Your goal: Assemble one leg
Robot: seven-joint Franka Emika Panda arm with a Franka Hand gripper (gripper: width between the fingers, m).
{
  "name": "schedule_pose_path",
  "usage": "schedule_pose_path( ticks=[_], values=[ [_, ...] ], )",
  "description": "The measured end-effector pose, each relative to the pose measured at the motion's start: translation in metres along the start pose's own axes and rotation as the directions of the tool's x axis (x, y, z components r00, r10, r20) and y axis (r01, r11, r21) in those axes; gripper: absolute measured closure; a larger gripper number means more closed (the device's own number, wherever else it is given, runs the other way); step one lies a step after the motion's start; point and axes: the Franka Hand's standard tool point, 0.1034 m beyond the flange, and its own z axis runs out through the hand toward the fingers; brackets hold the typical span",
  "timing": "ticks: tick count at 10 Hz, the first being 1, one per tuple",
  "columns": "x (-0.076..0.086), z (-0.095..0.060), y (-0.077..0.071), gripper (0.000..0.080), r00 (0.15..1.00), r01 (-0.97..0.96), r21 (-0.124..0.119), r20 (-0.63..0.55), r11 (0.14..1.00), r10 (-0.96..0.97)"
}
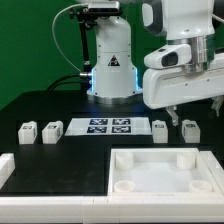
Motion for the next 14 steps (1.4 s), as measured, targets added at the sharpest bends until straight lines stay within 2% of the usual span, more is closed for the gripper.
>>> schedule_pose_path(
  ticks=[1,2,5,6,14],
  values=[
    [-0.0032,0.0035,0.0026,0.0150,0.983,-0.179,0.013,-0.032,0.984,0.180],
    [-0.0048,0.0069,0.0036,0.0150,0.977,-0.206,0.019,-0.045,0.978,0.207],
    [-0.0058,0.0078,0.0027,0.0150,0.980,-0.198,0.014,-0.001,0.980,0.198],
    [-0.0127,0.0106,0.0012,0.0150,0.977,-0.203,0.007,0.065,0.979,0.202],
    [-0.0127,0.0106,0.0012,0.0150,0.977,-0.203,0.007,0.065,0.979,0.202]
  ],
)
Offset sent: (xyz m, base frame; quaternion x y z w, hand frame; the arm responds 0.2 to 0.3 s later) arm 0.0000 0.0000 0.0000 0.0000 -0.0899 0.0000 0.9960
